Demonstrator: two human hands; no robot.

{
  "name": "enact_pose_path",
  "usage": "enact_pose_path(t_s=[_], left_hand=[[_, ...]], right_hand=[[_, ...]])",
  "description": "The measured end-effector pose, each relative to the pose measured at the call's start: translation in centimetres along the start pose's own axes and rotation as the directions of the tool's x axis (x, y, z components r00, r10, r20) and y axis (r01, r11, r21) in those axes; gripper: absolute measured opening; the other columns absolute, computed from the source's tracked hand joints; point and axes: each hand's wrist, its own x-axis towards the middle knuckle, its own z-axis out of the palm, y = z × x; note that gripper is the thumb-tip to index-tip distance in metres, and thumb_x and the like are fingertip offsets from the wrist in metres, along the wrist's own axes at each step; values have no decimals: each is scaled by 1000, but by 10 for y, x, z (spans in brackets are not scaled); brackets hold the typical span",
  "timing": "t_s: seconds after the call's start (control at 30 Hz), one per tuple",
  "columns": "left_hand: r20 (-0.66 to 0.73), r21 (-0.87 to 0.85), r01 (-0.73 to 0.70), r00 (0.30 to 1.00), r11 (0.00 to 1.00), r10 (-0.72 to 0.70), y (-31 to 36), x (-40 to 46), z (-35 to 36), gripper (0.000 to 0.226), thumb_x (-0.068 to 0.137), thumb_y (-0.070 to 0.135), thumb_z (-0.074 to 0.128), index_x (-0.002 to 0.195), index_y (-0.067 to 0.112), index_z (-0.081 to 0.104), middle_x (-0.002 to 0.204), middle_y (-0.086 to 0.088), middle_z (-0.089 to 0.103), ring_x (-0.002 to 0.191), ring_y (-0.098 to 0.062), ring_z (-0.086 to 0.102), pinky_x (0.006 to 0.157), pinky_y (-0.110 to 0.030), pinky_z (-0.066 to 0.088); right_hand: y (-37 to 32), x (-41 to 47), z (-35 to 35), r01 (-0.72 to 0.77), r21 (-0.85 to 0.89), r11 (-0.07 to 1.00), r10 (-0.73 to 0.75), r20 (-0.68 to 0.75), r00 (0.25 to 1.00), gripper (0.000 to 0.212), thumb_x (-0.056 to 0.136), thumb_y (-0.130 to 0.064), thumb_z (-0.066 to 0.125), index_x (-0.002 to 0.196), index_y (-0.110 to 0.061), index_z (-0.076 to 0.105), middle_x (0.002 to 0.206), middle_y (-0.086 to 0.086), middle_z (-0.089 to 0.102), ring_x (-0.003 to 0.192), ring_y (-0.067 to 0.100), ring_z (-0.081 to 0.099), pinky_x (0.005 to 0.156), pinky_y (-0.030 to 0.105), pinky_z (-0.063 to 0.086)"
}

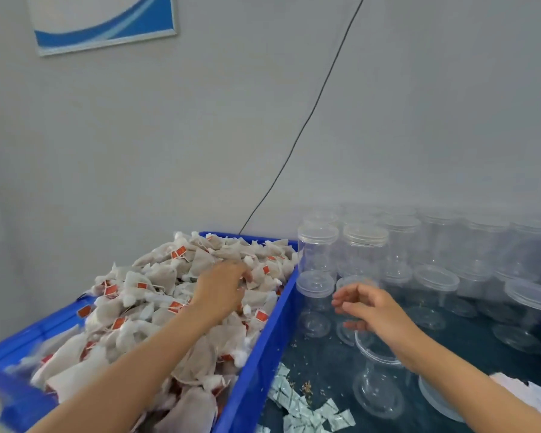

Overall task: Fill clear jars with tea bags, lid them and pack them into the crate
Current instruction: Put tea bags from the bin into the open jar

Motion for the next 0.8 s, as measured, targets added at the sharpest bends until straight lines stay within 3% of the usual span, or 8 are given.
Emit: enact_pose_path(t_s=[0.1,0.2,0.33,0.47,0.6,0.67,0.8], left_hand=[[-3,256,105,994,961,-108,-44,0,-5,17,93,29,57,109,28,63,118,6,61,112,-16,53,85,-28,44],[194,210,141,964,967,-183,-67,1,-5,32,87,54,60,107,31,65,110,6,63,104,-14,57,85,-29,49],[352,108,70,930,992,-104,-81,2,-6,43,74,66,67,107,38,66,108,12,60,103,-11,54,93,-31,46],[293,124,60,952,991,-94,-75,3,2,21,75,53,73,83,37,63,97,16,56,93,-8,55,81,-27,46],[141,150,68,986,986,-89,-66,7,-1,18,81,42,71,73,35,56,78,17,54,79,-5,51,60,-20,30],[57,45,84,995,995,-86,-64,7,-6,22,82,37,71,68,34,54,70,18,53,72,-2,50,58,-18,29],[24,-368,26,1000,930,-19,-47,8,-19,23,79,23,77,66,30,60,72,9,67,63,-4,61,65,-20,47]], right_hand=[[3,5,28,-25,14,1000,24,38,999,17,92,2,54,94,-10,65,100,8,70,95,18,67,79,34,57],[8,12,52,-43,28,999,42,54,998,19,93,1,51,96,-11,66,100,5,70,95,18,67,83,37,58],[10,20,75,-65,105,992,57,77,995,19,94,0,51,99,-10,66,100,6,70,94,17,67,79,30,58],[17,24,86,-95,174,980,81,87,993,19,93,1,51,100,-10,65,102,8,70,95,18,67,80,32,58],[23,25,86,-131,242,961,115,77,990,20,93,3,50,100,-7,66,102,11,70,96,21,68,80,34,59],[24,27,83,-127,277,952,115,61,992,20,93,4,50,100,-6,66,101,12,70,94,23,68,78,35,59],[15,30,81,-62,377,924,51,39,998,18,93,2,53,103,-7,65,103,14,69,92,24,69,74,34,60]])
